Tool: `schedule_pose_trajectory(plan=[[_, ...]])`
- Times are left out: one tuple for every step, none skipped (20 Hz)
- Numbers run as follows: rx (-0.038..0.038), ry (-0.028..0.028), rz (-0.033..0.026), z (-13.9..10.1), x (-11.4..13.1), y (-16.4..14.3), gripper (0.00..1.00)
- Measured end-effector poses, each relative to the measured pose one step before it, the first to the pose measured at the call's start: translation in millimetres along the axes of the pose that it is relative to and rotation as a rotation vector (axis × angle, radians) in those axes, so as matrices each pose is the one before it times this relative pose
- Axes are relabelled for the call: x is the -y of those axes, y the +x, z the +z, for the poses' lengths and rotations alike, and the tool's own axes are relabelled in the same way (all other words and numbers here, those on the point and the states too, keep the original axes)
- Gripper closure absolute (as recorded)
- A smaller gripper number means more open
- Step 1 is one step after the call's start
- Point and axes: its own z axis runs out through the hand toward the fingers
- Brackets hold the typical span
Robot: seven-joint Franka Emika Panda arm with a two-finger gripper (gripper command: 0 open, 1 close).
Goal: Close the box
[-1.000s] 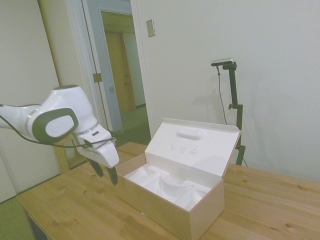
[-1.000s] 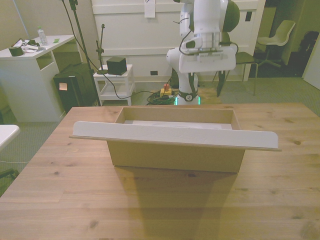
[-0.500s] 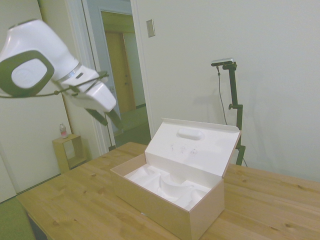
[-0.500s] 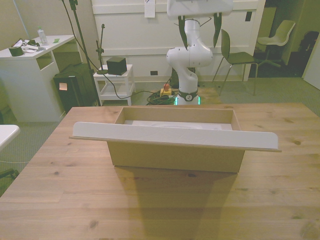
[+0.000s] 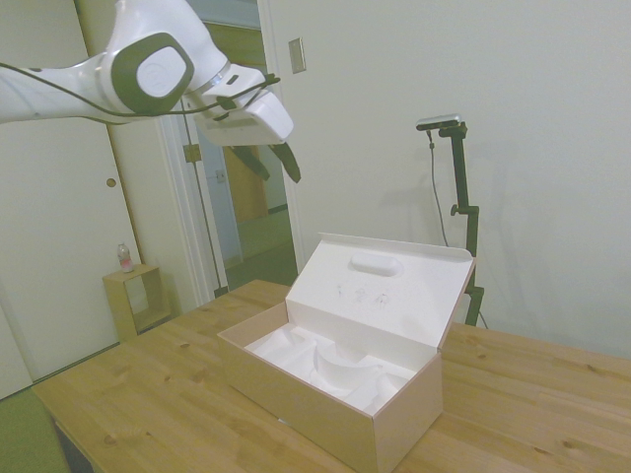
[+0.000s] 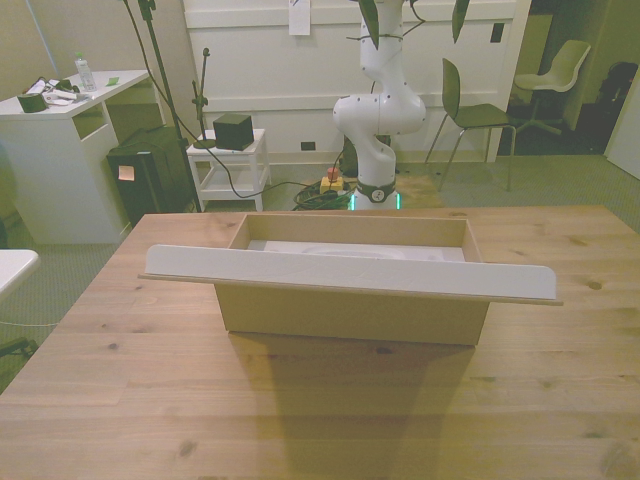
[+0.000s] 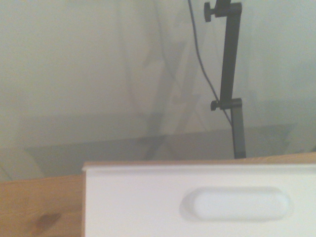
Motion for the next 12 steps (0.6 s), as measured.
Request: schedule_pose_trajectory(plan=[[-0.01053, -0.00516, 0.00681, 7.58, 6.14, 10.27, 0.0], [-0.0096, -0.00344, 0.00666, 7.71, 5.89, 9.43, 0.0], [-0.00749, -0.00213, 0.00755, 8.35, 5.75, 8.65, 0.0], [-0.0034, -0.00244, 0.00729, 9.25, 5.24, 7.22, 0.0], [0.00152, -0.00628, 0.00819, 10.4, 4.14, 5.71, 0.0], [0.00153, -0.00645, 0.00802, 10.55, 3.48, 5.24, 0.0], [0.00215, -0.00834, 0.0062, 11.38, 2.64, 4.67, 0.0], [0.00274, -0.01006, 0.00428, 12.08, 2.15, 4.43, 0.0], [0.00053, -0.00875, 0.00312, 11.85, 1.7, 4.61, 0.0], [0.00032, -0.00938, 0.0027, 12.25, 1.14, 4.43, 0.0], [0.00048, -0.01002, 0.0023, 11.86, 0.99, 4.06, 0.0], [-0.00009, -0.00734, 0.002, 10.27, 1.31, 3.3, 0.0]])
